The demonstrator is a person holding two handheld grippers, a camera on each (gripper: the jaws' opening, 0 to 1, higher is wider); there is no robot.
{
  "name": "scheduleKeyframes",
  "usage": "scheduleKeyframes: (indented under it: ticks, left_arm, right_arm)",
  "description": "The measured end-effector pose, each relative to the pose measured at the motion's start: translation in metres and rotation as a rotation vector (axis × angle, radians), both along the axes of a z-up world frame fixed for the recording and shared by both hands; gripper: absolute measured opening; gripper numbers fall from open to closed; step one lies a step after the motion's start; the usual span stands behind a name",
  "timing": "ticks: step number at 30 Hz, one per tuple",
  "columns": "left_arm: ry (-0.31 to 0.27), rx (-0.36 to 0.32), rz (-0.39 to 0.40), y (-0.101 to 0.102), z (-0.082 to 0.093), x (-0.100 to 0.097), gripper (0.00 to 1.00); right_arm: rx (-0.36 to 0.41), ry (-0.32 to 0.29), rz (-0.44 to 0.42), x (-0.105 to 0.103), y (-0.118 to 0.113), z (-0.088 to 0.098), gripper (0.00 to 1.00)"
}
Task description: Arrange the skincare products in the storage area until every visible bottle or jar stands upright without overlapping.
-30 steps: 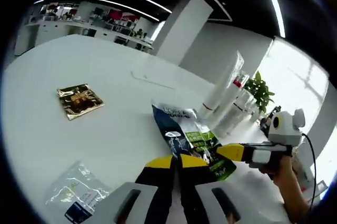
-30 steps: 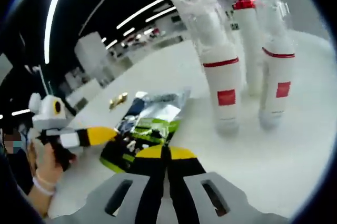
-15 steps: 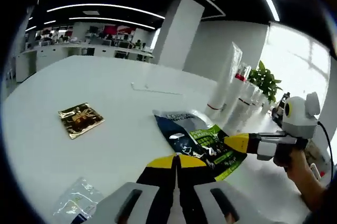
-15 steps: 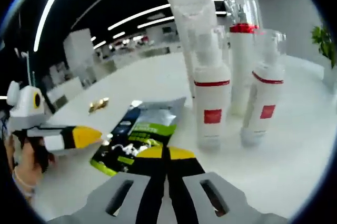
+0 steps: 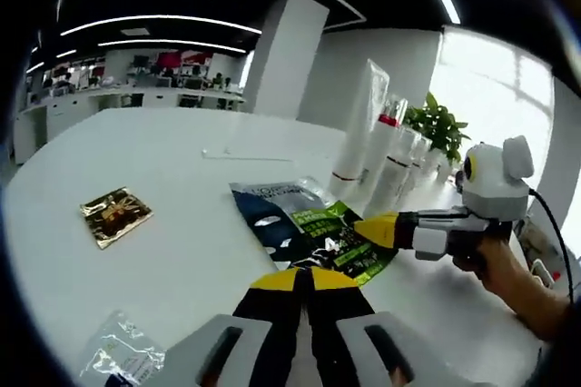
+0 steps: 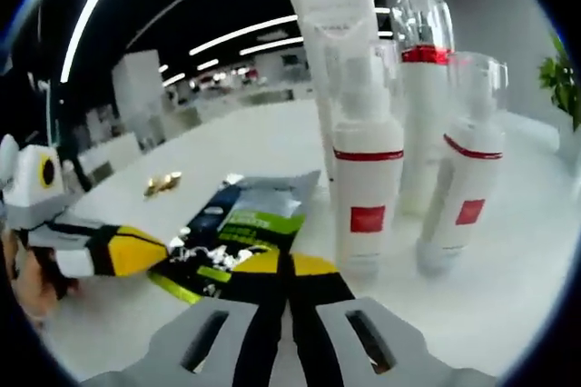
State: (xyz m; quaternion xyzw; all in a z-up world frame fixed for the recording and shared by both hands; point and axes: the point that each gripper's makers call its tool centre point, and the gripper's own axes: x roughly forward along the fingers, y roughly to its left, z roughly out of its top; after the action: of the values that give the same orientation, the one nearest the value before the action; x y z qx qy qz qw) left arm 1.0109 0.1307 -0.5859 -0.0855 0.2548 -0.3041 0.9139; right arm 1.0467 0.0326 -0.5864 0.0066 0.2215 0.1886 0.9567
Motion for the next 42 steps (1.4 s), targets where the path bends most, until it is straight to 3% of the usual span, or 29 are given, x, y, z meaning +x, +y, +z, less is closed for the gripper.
scheduleKeyframes:
  ticks: [4, 7, 16, 20, 24, 28, 35, 42]
  left_arm:
    - [-0.046, 0.115, -0.018, 0.007, -0.007, 0.011, 0.01]
    - [-0.031, 0.103, -0.03, -0.001, -0.007, -0.004, 0.01]
    - [-0.044, 0.109, -0.031, -0.008, -0.008, -0.013, 0.01]
    - [-0.056, 0.126, -0.032, -0.007, -0.008, -0.011, 0.01]
    - [-0.055, 0.121, -0.032, -0.008, -0.009, -0.011, 0.01]
    - [-0.056, 0.122, -0.033, -0.008, -0.009, -0.01, 0.01]
    - [-0.064, 0.124, -0.042, -0.007, -0.008, -0.007, 0.01]
    - [-0.081, 0.135, -0.047, -0.009, -0.008, -0.009, 0.01]
  right_arm:
    - [-0.014, -0.018, 0.007, 0.0, -0.001, 0.001, 0.02]
    - [-0.034, -0.032, 0.004, -0.001, -0.002, 0.003, 0.03]
    - [-0.118, -0.113, -0.01, -0.004, -0.006, 0.018, 0.02]
    - [-0.091, -0.157, 0.0, -0.007, -0.003, 0.033, 0.0]
    - [-0.09, -0.158, 0.014, -0.009, 0.002, 0.034, 0.0]
    - [-0.096, -0.119, 0.031, -0.009, 0.007, 0.025, 0.0]
    - [-0.15, -0.054, -0.003, -0.008, -0.005, 0.003, 0.0]
    - [-0.154, -0.046, -0.012, -0.01, -0.008, 0.001, 0.0]
